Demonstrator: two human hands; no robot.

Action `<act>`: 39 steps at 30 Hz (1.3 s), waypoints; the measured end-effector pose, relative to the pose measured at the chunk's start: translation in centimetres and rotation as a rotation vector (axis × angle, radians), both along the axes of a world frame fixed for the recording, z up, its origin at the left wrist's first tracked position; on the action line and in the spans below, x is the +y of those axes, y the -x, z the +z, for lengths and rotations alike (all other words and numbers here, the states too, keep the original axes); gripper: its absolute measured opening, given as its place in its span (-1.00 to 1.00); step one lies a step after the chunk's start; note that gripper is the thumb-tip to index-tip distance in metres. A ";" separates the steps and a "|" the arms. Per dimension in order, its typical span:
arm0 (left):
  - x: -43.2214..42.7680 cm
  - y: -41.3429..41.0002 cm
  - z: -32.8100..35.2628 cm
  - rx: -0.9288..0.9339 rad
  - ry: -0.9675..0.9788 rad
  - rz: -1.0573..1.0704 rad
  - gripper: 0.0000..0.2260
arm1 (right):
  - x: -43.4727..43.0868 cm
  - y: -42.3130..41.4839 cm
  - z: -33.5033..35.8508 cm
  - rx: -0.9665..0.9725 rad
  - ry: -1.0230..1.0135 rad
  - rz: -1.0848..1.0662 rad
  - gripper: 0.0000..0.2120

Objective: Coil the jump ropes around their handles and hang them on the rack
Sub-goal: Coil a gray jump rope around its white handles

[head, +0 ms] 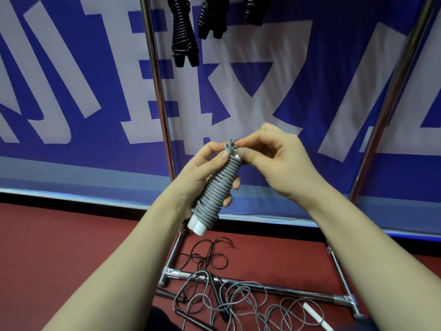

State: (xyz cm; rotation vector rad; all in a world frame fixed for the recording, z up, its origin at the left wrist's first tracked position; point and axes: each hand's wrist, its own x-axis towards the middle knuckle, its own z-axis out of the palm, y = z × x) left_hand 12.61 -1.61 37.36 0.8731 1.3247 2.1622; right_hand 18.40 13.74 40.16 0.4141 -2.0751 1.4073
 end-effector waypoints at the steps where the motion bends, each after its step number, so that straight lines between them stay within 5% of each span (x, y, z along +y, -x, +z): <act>1: 0.0 0.0 0.0 0.008 0.002 -0.007 -0.94 | -0.1 -0.1 0.2 -0.032 0.041 0.018 -0.90; 5: 0.2 0.1 -0.3 0.011 -0.005 -0.014 -0.92 | 0.2 0.1 0.5 -0.163 0.222 0.036 -0.86; 13: 0.3 0.9 -0.4 -0.009 -0.033 0.049 -0.87 | -0.1 0.5 -0.2 -0.122 0.212 0.028 -0.89; 17: -0.5 1.2 -0.6 0.019 0.029 0.061 -0.85 | 0.3 1.0 -0.7 -0.239 0.436 0.135 -0.88; 24: -1.1 2.1 -1.0 -0.002 0.041 -0.010 -0.65 | 0.0 1.3 -1.3 -0.220 0.285 0.132 -0.84; 32: -0.6 1.6 -0.9 0.056 0.113 0.007 -0.90 | 0.2 1.5 -1.6 -0.222 0.335 0.095 -0.73; 39: -0.6 1.4 -0.7 0.067 0.163 -0.039 -0.90 | 0.1 0.9 -1.4 -0.262 0.291 0.145 -0.66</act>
